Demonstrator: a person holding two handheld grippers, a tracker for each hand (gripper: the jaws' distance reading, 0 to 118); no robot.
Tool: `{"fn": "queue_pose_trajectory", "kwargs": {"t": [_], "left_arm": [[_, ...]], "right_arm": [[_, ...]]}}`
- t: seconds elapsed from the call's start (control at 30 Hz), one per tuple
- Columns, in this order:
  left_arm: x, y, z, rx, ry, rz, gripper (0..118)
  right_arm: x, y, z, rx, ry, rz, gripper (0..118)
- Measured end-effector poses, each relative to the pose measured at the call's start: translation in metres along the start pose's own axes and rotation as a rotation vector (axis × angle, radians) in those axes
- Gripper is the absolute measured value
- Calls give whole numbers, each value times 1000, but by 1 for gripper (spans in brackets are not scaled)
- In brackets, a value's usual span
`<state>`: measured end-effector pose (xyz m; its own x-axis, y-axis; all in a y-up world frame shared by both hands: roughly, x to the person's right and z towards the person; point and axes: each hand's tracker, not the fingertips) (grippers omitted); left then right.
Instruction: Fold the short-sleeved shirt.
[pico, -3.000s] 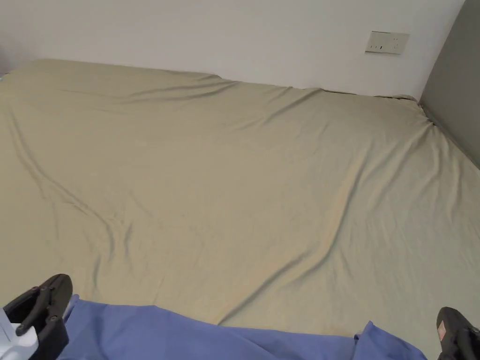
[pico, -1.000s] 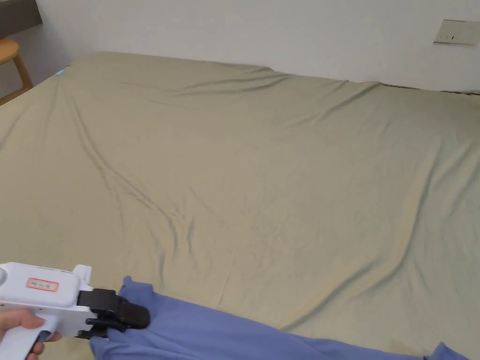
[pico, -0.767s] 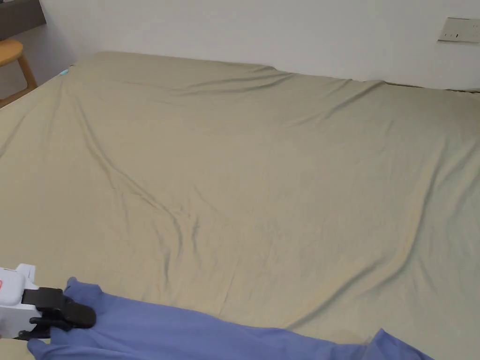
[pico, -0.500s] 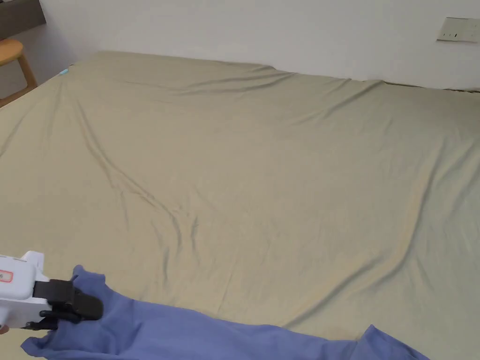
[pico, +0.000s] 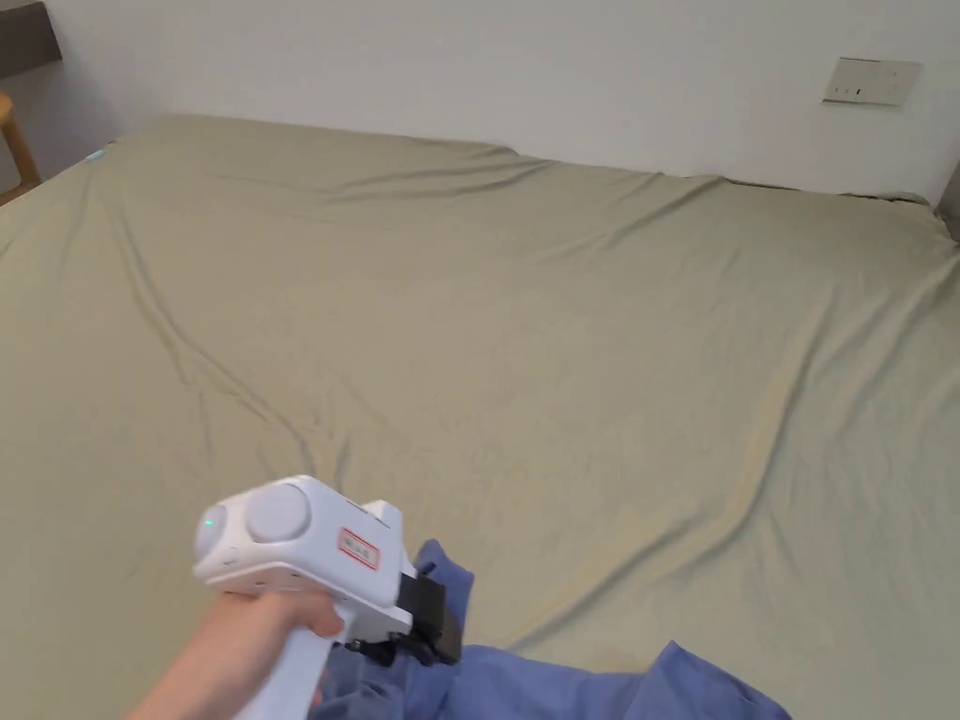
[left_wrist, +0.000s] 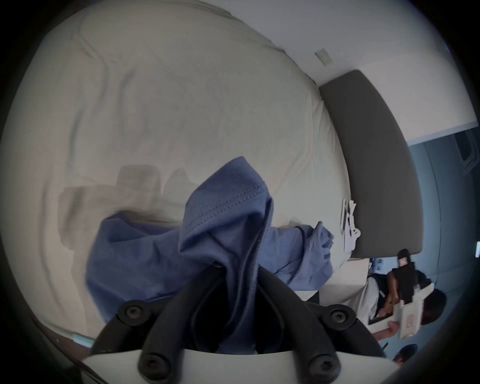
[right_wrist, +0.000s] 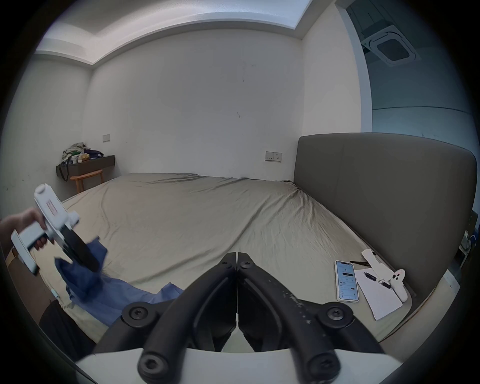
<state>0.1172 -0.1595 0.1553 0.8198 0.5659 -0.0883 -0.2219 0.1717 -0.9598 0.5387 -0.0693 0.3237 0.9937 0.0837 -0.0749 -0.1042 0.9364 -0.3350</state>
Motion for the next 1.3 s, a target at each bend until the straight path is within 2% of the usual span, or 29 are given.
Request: {"fn": "queue_pose_trajectory", "kwargs": {"t": [0.17,0.2,0.23,0.27,0.3,0.33,0.37,0.4,0.5,0.53,0.57,0.6,0.63,0.67,0.8,0.83,0.97,1.07,1.17,1.3], "left_arm": [[15,-8,-46,-30,168,-97,7],[12,-9,-48,-24,164,-79,11],[10,-10,-46,-15,150,-58,22],[10,-12,-41,5,97,-38,55],[9,-13,-34,12,50,-25,81],[10,-15,-26,26,12,-15,101],[12,-17,-15,50,-3,-18,114],[15,-21,-1,76,-13,-27,115],[14,-29,33,237,-27,-64,113],[15,-36,43,303,0,-71,107],[13,-43,48,393,29,-90,88],[11,-48,50,452,69,-109,63],[7,-54,46,506,122,-123,22],[4,-58,38,526,174,-125,0],[-7,-76,3,498,328,-215,0],[-10,-81,-6,481,350,-180,0],[0,-97,-28,445,236,-184,0],[28,-104,-49,401,171,-274,0],[50,-110,-81,310,106,-293,0],[61,-114,-104,332,121,-339,0]], "right_arm": [[11,-5,5,1,-10,-21,3],[12,-7,5,-2,-12,-24,3],[14,-8,4,-5,-16,-27,3],[16,-9,4,-9,-19,-29,3],[17,-11,3,-11,-21,-33,3],[19,-13,3,-13,-21,-40,3],[19,-14,2,-15,-20,-46,3],[19,-14,2,-16,-20,-50,3],[17,-14,0,-18,-11,-52,3],[16,-15,-1,-21,-5,-51,3],[14,-16,-1,-22,0,-48,3],[13,-17,-1,-23,5,-47,3],[12,-17,-2,-26,14,-49,3],[11,-18,-2,-27,19,-50,3],[9,-19,2,-27,27,-42,3],[11,-19,3,-27,30,-46,3],[15,-20,4,-30,18,-51,3],[18,-21,4,-38,10,-57,3],[19,-24,6,-47,4,-59,3],[21,-27,10,-55,-4,-60,3]]}}
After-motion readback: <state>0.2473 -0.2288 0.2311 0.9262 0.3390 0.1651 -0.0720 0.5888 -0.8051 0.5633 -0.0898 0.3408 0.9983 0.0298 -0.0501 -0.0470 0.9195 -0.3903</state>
